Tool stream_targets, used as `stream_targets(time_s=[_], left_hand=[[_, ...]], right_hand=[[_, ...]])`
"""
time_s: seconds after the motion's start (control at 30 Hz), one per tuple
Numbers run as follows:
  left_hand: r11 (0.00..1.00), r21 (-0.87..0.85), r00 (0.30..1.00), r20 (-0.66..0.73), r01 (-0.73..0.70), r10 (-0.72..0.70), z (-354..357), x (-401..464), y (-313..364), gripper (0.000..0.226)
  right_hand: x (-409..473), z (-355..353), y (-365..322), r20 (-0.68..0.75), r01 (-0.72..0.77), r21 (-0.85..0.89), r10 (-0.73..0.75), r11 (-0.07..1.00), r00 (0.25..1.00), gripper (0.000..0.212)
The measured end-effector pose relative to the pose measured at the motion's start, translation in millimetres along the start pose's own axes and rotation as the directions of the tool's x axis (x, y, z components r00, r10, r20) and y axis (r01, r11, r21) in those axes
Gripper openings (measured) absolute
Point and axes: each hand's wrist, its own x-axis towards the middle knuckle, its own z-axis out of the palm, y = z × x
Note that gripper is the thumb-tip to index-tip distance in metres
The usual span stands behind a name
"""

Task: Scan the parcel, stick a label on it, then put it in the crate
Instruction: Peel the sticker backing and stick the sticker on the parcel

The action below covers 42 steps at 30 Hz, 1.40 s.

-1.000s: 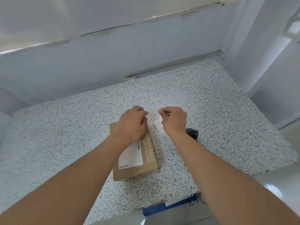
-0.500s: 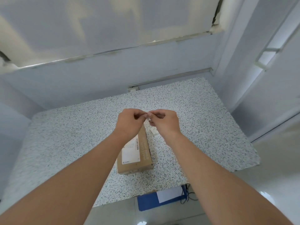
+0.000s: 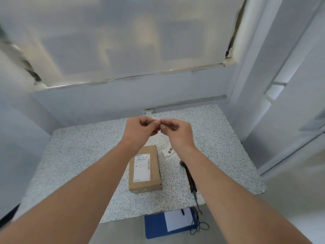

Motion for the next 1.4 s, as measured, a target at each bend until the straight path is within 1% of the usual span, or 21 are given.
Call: stream_targets(time_s=[0.13, 0.33, 0.5, 0.57, 0.67, 0.8, 0.97, 1.13, 1.3, 1.4], left_hand=[[0.999, -0.039, 1.0, 0.008, -0.012, 0.012, 0.1, -5.2, 27.8, 0.011], [0.995, -0.097, 0.999, 0.024, -0.031, 0.033, -4.2, -13.2, 62.3, 0.017], [0.991, -0.131, 0.997, 0.059, -0.041, 0.049, -11.5, -18.2, 80.8, 0.01], [0.989, -0.143, 0.995, 0.081, -0.043, 0.055, -16.0, -19.6, 86.2, 0.008], [0.985, -0.167, 0.99, 0.124, -0.051, 0.072, -21.7, -21.2, 91.9, 0.011], [0.978, -0.204, 0.987, 0.142, -0.051, 0.081, -28.1, -25.0, 98.4, 0.011], [0.974, -0.22, 0.99, 0.122, -0.045, 0.073, -33.1, -29.2, 106.1, 0.007], [0.978, -0.192, 0.986, 0.129, -0.083, 0.109, -37.9, -32.6, 114.6, 0.008], [0.981, -0.153, 0.98, 0.141, -0.121, 0.143, -41.6, -33.5, 123.2, 0.001], [0.98, -0.133, 0.975, 0.149, -0.145, 0.165, -43.3, -32.7, 125.6, 0.004]], right_hand=[[-1.4, -2.7, -26.8, -0.027, 0.075, -0.051, -0.077, 0.996, 0.997, 0.021], [-6.4, -4.8, -59.3, 0.014, 0.188, -0.111, -0.188, 0.976, 0.982, 0.022], [-10.6, -5.2, -83.6, 0.038, 0.269, -0.151, -0.267, 0.951, 0.963, 0.02], [-12.1, -5.0, -91.8, 0.052, 0.3, -0.195, -0.296, 0.934, 0.954, 0.02], [-14.8, -5.5, -103.0, 0.082, 0.343, -0.282, -0.334, 0.896, 0.939, 0.02], [-20.1, -6.5, -117.3, 0.13, 0.388, -0.346, -0.366, 0.854, 0.922, 0.022], [-27.3, -5.9, -131.2, 0.194, 0.414, -0.382, -0.366, 0.826, 0.91, 0.029], [-32.2, -4.7, -143.0, 0.209, 0.434, -0.405, -0.38, 0.805, 0.901, 0.028], [-35.3, -6.2, -152.9, 0.228, 0.467, -0.439, -0.407, 0.768, 0.885, 0.026], [-35.8, -5.9, -157.1, 0.221, 0.462, -0.447, -0.406, 0.766, 0.887, 0.023]])
